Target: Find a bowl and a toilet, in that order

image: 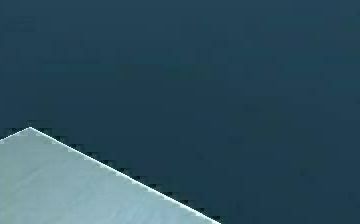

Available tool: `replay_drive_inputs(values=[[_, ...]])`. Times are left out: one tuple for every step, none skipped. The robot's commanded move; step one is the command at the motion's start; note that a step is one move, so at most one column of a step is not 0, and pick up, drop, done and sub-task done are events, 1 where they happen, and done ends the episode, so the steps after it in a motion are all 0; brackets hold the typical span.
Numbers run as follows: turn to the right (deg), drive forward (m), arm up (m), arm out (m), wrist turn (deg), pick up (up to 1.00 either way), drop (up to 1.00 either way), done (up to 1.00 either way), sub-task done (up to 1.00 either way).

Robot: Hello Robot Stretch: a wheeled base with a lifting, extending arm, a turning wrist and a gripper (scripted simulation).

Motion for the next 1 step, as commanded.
replay_drive_inputs(values=[[-45.0, 0.00, 0.00, 0.00, 0.0, 0.00, 0.00, 0.00, 0.00]])
